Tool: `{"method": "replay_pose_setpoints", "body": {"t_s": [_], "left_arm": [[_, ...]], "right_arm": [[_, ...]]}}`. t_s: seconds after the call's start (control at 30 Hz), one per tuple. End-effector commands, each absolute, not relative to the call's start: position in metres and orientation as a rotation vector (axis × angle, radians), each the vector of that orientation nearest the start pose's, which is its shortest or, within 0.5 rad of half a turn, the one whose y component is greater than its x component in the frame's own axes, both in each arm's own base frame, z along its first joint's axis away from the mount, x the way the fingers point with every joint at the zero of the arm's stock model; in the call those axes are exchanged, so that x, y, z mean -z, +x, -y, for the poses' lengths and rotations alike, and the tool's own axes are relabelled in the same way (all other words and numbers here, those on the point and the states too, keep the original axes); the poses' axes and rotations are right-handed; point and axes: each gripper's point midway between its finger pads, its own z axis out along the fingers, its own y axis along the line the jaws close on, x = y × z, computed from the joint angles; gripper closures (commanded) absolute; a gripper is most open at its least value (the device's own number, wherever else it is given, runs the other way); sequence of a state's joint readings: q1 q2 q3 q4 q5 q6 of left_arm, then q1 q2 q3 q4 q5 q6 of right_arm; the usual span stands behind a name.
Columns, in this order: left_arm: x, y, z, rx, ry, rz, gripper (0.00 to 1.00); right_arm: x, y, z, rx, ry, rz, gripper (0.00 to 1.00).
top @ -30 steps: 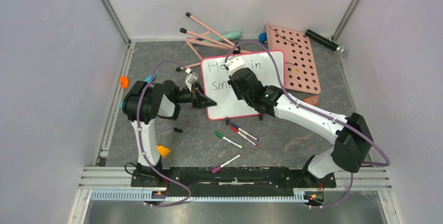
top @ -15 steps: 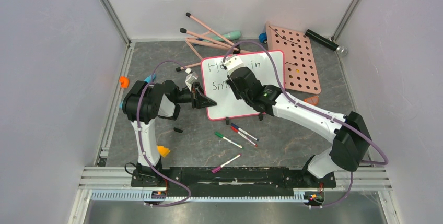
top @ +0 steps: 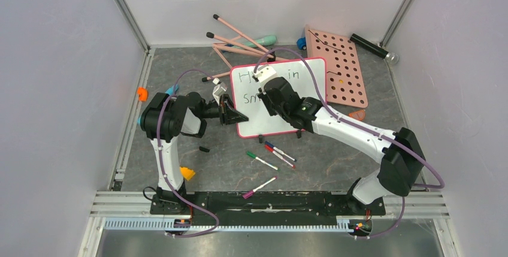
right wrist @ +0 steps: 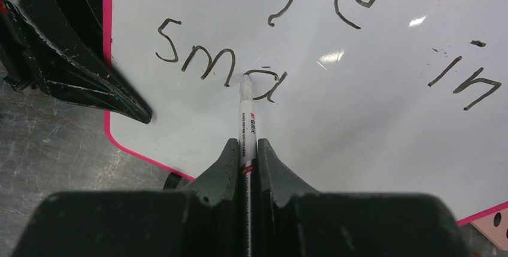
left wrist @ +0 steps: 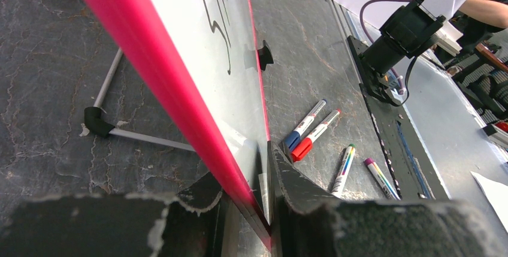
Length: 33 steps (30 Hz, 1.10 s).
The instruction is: Write a sentence on the whiteboard
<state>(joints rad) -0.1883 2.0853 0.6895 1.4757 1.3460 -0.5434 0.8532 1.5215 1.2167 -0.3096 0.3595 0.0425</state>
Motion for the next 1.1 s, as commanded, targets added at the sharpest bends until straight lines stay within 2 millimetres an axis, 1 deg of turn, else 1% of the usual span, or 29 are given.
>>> {"method": "replay_pose_setpoints", "body": {"t_s": [0.0, 0.2, 0.43, 0.57, 0.7, 0.87, 1.07], "left_arm": [[-0.085, 0.299, 0.241, 1.482, 1.068, -1.401, 0.8], [-0.085, 0.299, 0.241, 1.482, 1.068, -1.4, 0.8], [-0.085, 0.299, 0.241, 1.482, 1.069, -1.4, 0.8], [-0.085, 0.3, 0.241, 1.482, 1.068, -1.4, 0.8], [-0.085, 0.299, 0.241, 1.484, 1.068, -1.401, 0.8], [-0.085, 0.299, 0.241, 1.482, 1.068, -1.4, 0.8], [-0.085, 0.3, 0.241, 1.482, 1.067, -1.401, 0.8]], "right_arm": [[-0.188, 0.329, -0.284, -0.132, -0.67, -2.034, 1.0], [-0.195, 0.336, -0.282, -0.1, -0.632, -2.023, 1.0], [-0.202, 0.342, -0.287, -0.1, -0.631, -2.008, 1.0], [-0.214, 0.338, -0.293, -0.156, -0.638, -1.984, 1.0], [-0.227, 0.329, -0.301, -0.247, -0.662, -1.951, 1.0], [-0.234, 0.327, -0.289, -0.224, -0.625, -1.941, 1.0], [-0.226, 0.332, -0.27, -0.135, -0.586, -1.97, 1.0]]}}
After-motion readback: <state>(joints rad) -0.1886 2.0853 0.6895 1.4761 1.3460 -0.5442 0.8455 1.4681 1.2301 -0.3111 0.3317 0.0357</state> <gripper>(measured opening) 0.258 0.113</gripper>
